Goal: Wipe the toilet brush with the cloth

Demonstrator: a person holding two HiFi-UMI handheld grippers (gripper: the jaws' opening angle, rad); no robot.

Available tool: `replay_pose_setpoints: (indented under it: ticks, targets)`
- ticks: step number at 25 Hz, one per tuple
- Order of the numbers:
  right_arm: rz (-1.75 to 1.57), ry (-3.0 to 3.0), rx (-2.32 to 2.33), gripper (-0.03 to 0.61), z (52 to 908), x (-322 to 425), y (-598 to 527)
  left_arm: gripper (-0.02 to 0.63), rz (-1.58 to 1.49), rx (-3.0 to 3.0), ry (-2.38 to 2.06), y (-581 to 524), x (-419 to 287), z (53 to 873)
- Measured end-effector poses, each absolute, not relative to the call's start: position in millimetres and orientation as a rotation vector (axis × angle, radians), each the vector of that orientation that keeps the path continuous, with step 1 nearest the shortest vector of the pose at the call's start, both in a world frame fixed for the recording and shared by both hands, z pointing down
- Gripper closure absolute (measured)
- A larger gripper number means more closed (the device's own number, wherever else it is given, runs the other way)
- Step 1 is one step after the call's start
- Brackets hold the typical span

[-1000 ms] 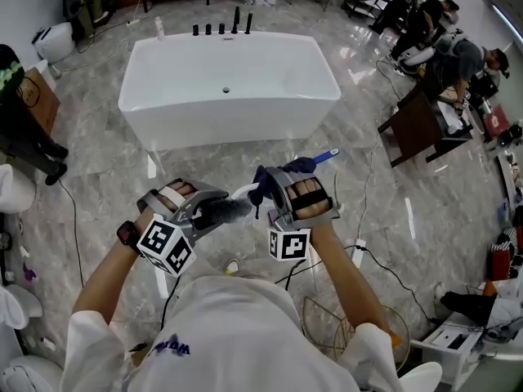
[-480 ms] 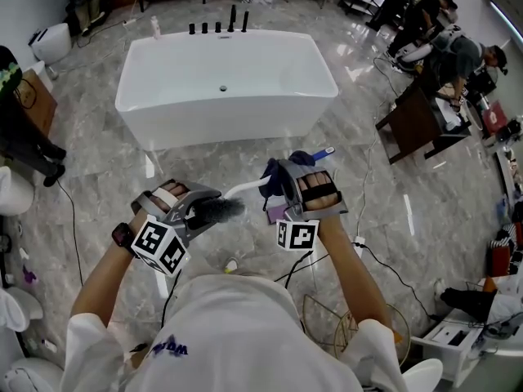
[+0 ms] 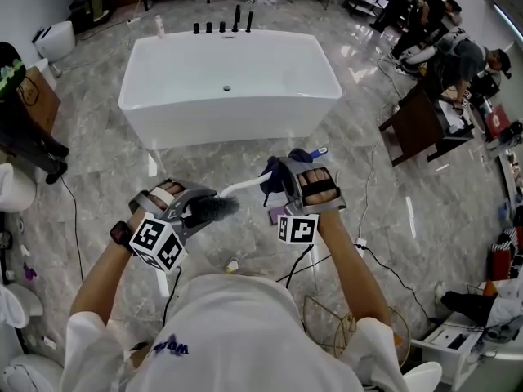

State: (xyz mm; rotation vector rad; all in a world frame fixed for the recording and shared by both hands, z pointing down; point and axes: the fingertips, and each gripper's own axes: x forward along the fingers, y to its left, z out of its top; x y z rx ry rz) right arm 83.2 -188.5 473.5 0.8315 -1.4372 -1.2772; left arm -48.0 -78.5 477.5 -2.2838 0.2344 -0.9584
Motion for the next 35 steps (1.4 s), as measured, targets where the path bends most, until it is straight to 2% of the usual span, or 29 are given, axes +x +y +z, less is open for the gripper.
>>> replay_pose_setpoints:
  ticks: [12, 35]
  targets:
    - [-1.217, -1.409, 0.869, 0.466, 478, 110, -203, 0.397, -0.979, -2.28, 0.244, -76, -58, 480]
    - [-1.126, -1.328, 0.917, 0.468, 483, 168, -225, 0.396, -0.983, -2.269, 0.22, -84, -53, 481]
